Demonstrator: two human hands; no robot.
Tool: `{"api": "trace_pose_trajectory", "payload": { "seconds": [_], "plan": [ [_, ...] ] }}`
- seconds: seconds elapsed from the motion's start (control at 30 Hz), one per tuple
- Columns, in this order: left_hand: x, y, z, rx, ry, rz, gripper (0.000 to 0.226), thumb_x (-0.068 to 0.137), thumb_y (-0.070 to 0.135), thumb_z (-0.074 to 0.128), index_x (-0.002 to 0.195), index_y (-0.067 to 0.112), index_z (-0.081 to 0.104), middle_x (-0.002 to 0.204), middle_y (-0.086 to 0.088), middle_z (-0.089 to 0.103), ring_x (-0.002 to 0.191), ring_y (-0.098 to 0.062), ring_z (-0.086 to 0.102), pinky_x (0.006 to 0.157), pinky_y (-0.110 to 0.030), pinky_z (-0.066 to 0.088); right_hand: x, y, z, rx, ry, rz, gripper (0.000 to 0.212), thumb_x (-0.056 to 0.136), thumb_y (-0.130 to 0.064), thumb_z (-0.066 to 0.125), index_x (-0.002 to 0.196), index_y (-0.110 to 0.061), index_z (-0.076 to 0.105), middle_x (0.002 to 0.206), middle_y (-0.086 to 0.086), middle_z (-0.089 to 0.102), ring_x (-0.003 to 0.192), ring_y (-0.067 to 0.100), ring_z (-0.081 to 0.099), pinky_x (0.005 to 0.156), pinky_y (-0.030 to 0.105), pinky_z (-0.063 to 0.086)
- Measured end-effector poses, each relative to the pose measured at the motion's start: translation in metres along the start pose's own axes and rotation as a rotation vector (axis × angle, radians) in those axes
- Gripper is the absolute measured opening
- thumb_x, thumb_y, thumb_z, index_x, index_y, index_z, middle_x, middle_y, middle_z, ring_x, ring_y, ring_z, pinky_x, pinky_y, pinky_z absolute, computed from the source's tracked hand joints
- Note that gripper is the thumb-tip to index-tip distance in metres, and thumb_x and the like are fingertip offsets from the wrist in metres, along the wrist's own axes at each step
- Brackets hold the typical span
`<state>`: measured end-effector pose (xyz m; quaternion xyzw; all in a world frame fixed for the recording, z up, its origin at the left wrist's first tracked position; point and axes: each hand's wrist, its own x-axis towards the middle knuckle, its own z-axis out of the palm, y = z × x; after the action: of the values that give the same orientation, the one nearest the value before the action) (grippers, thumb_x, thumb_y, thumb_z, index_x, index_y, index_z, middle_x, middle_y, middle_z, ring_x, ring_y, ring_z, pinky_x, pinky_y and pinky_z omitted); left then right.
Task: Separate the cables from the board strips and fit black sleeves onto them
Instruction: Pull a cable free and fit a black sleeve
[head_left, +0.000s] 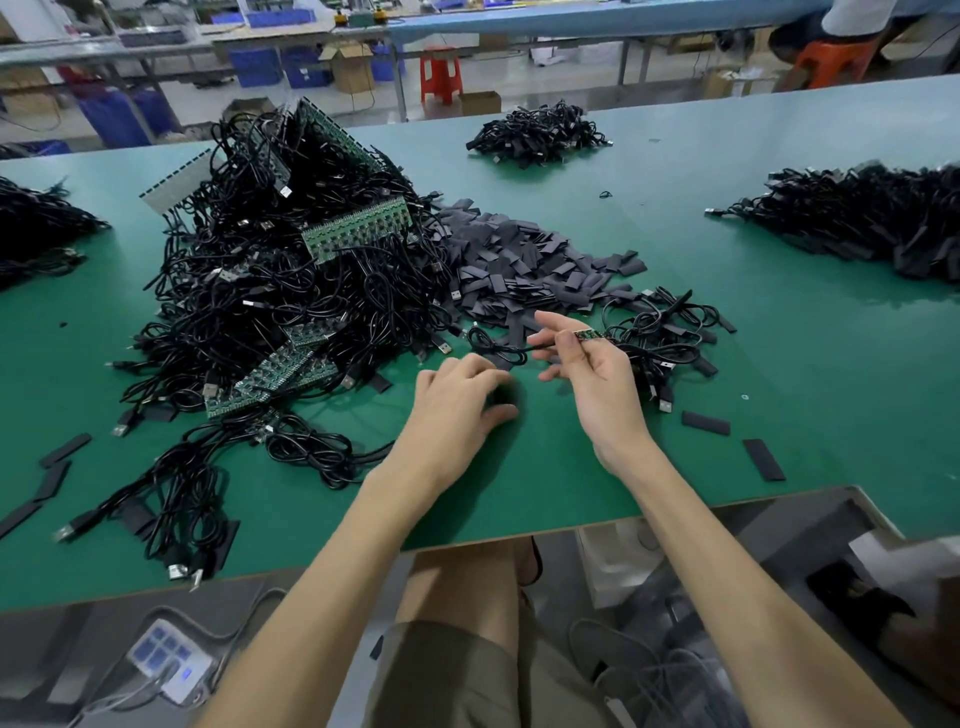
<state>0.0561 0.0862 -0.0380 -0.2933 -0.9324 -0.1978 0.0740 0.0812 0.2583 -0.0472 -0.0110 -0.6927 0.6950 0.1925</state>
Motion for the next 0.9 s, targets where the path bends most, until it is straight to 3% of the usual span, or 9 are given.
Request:
{"api": "trace_pose_trajectory", "payload": {
  "seconds": [0.2,0.33,0.43,0.57,0.7,0.8,0.9],
  "plan": [
    [0.012,-0.003,0.011,-0.001,0.088,0.015,0.014,0.097,0.023,0.067,0.102,0.01,0.072,0.101,-0.005,0.06,0.101,-0.028,0.052,0.09,-0.036,0.041,0.001,0.0,0.0,0.026,-0.011,0.013,0.031,0.11,-0.013,0.044,0.132,-0.001,0.062,0.114,0.013,0.069,0.098,0.015,0.065,0.074,0.025,0.055],
    [0.008,-0.005,0.016,0.003,0.139,0.024,0.014,0.1,0.021,0.063,0.098,0.009,0.07,0.1,-0.006,0.06,0.1,-0.029,0.054,0.095,-0.04,0.042,-0.002,-0.005,0.001,-0.001,-0.037,-0.019,0.025,0.11,-0.014,0.045,0.119,-0.021,0.067,0.122,0.012,0.069,0.096,0.014,0.062,0.074,0.03,0.054],
    [0.008,-0.005,0.015,0.002,0.127,0.019,0.023,0.1,0.033,0.061,0.1,0.011,0.068,0.101,-0.004,0.059,0.101,-0.027,0.053,0.094,-0.039,0.042,-0.003,-0.008,0.001,-0.057,-0.064,-0.037,0.027,0.11,-0.017,0.045,0.109,-0.03,0.069,0.128,0.009,0.069,0.094,0.01,0.061,0.073,0.031,0.051],
    [0.007,-0.007,0.01,-0.057,0.083,0.015,0.039,0.087,0.053,0.071,0.101,0.016,0.069,0.099,0.001,0.056,0.1,-0.021,0.049,0.09,-0.037,0.042,-0.005,-0.01,0.0,-0.137,-0.077,-0.058,0.028,0.11,-0.019,0.047,0.104,-0.02,0.074,0.13,-0.001,0.07,0.108,0.002,0.061,0.082,0.02,0.046],
    [0.009,-0.008,0.01,-0.116,0.09,-0.013,0.03,0.087,0.044,0.076,0.096,0.016,0.071,0.096,0.002,0.055,0.1,-0.021,0.048,0.092,-0.039,0.042,-0.005,-0.006,0.001,-0.197,-0.109,-0.073,0.031,0.11,-0.02,0.047,0.105,-0.012,0.077,0.128,-0.005,0.071,0.125,0.011,0.058,0.101,0.036,0.046],
    [0.01,-0.008,0.012,-0.099,0.08,-0.022,0.028,0.089,0.041,0.074,0.097,0.014,0.071,0.098,0.0,0.055,0.102,-0.023,0.048,0.094,-0.039,0.041,-0.005,-0.006,0.001,-0.217,-0.129,-0.079,0.036,0.11,-0.021,0.046,0.101,-0.008,0.079,0.131,-0.008,0.069,0.124,0.011,0.058,0.098,0.032,0.046],
    [0.01,-0.009,0.015,-0.061,0.087,-0.013,0.029,0.093,0.039,0.07,0.101,0.012,0.071,0.1,-0.004,0.056,0.104,-0.025,0.049,0.096,-0.04,0.04,-0.006,-0.008,0.001,-0.201,-0.127,-0.068,0.037,0.11,-0.021,0.046,0.1,-0.007,0.079,0.132,-0.008,0.069,0.121,0.011,0.06,0.084,0.02,0.047]
  ]
}}
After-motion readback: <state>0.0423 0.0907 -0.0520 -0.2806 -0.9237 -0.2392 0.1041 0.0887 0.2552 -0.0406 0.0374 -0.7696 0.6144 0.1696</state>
